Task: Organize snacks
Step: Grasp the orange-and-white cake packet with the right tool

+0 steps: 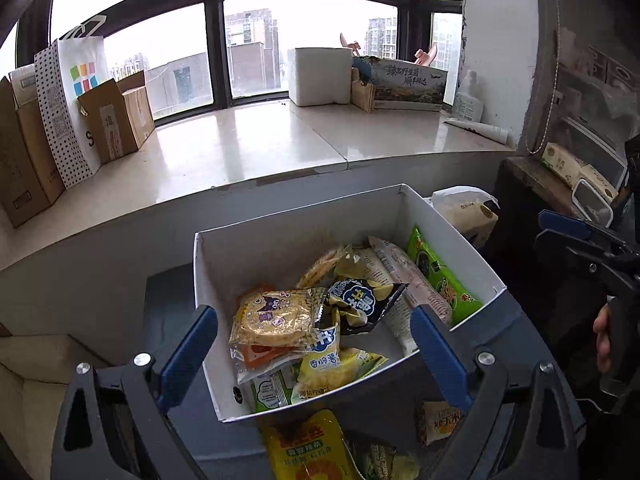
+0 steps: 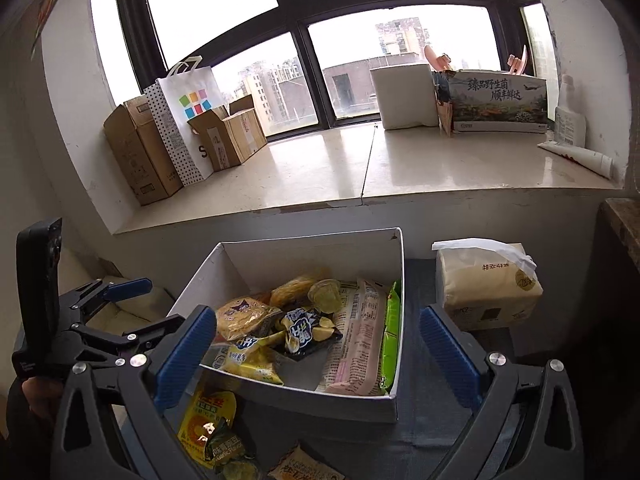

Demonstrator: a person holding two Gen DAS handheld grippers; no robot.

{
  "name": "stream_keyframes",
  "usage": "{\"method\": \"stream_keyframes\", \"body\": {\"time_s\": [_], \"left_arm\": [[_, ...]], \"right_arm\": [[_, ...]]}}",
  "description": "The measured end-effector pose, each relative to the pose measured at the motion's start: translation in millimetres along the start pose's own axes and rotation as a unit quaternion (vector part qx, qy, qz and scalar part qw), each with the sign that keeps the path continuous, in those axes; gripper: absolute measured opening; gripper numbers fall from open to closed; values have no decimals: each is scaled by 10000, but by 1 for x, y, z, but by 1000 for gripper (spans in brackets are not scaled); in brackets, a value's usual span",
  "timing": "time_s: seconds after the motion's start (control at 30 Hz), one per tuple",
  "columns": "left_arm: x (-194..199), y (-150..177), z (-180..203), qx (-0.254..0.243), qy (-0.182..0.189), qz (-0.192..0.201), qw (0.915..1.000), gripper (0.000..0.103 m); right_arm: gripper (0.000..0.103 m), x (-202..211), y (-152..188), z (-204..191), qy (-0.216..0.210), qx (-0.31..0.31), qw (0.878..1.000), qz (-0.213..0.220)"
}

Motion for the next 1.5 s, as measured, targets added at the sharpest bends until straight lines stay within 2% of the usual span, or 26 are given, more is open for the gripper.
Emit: {"method": "stream_keyframes", "body": {"time_s": [0.2,0.33,0.53,0.73,0.9,1.03,1.33,1.4,1.47,1.5], "left_arm": [[68,21,30,-180,-275,509,9982,103],[105,49,43,29,-149,749,9971,103],[120,107,59,467,25,558,9973,103],[114,156,67,893,216,148,9957,103],[111,180,70,1094,262,-30,9937,103],[106,188,77,1063,289,-135,9938,103],[97,190,77,1039,356,-282,9935,103],[95,190,77,1033,365,-296,9935,103],[92,191,77,1066,361,-323,9931,103],[90,190,76,1076,376,-345,9929,103]], "right_arm": [[103,40,54,-2,-239,378,9990,-10],[103,47,100,2,-229,622,9974,-277],[103,17,154,19,112,818,9924,-916],[103,-25,169,25,141,1174,9834,-1375],[103,-62,173,30,-4,1298,9750,-1802],[103,-81,176,30,51,1590,9668,-1998],[102,-97,180,26,117,2020,9570,-2080],[87,-95,181,25,259,2103,9581,-1930],[46,-90,180,22,192,2116,9597,-1839],[47,-89,180,23,224,2067,9599,-1881]]}}
Point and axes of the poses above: each gripper's, at about its wrist camera, not at the fingertips, and x roughly against the way its jaws point, z to its right, y to its underside, the point moved 2 cm from there along -x, roughly the way its jaws point, and after that the axes turned 14 degrees about -x, right-handed, at the moved point
